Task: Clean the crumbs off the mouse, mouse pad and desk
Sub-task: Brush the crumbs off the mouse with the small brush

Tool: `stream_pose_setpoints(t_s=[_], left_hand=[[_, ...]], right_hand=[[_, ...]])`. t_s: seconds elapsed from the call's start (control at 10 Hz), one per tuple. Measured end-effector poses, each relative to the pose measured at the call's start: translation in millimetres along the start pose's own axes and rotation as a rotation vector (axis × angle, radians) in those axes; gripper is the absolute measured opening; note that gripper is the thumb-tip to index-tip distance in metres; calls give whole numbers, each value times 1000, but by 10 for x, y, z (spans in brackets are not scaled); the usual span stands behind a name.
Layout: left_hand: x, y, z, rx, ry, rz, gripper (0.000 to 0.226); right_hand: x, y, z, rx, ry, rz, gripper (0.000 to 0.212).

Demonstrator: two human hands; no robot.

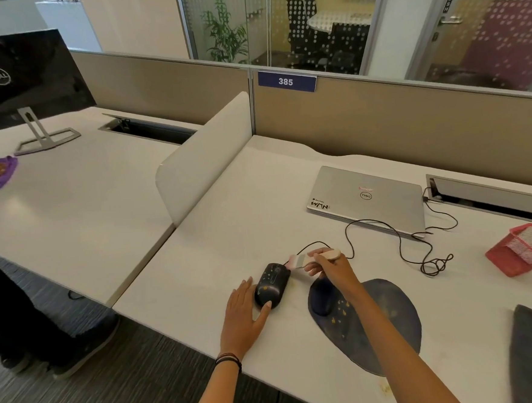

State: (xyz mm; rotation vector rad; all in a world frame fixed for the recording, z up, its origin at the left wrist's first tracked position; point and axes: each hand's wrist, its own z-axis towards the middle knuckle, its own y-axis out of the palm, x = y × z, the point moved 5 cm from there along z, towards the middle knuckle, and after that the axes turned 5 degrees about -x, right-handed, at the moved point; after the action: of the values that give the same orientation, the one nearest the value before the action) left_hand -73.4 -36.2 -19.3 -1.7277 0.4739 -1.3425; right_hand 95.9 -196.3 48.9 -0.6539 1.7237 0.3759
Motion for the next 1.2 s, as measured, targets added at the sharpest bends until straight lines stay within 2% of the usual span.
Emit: stream_pose_setpoints(t_s=[0.1, 0.3, 0.4, 0.5, 0.6, 0.7, 0.8, 0.9, 1.0, 1.1, 1.2], left_hand=[[-4, -11, -4, 1, -7, -3, 65], [7, -11, 0, -10, -9, -4, 64], [-26, -16, -21, -14, -20, -6, 66], [-12, 2, -11, -14, -27, -4, 66], [124, 35, 54, -42, 17, -35, 66], [190, 49, 78, -59, 29, -50, 69], [192, -71, 56, -20, 35, -65, 73], [406, -160, 156, 3, 111, -13, 72], [725, -111, 347, -18, 193, 14, 62], [1071, 40, 516, -74, 302, 52, 54], [1418, 262, 639, -145, 420, 85, 50]], right_hand=[[36, 33, -48, -64, 7, 31, 22], [60, -48, -91, 85, -27, 50, 20], [95, 5, -101, -27, 21, 12, 22], [115, -64, -92, 55, 60, -66, 20], [114, -336, -163, 239, 22, -54, 14], [118, -502, -293, 316, -63, 19, 8], [122, -497, -371, 343, -72, 41, 7], [123, -617, -422, 318, -29, 82, 14], [172, -819, -553, 356, -27, 170, 19], [236, -1055, -729, 525, -21, 170, 17], [283, -1326, -856, 583, -31, 195, 20]])
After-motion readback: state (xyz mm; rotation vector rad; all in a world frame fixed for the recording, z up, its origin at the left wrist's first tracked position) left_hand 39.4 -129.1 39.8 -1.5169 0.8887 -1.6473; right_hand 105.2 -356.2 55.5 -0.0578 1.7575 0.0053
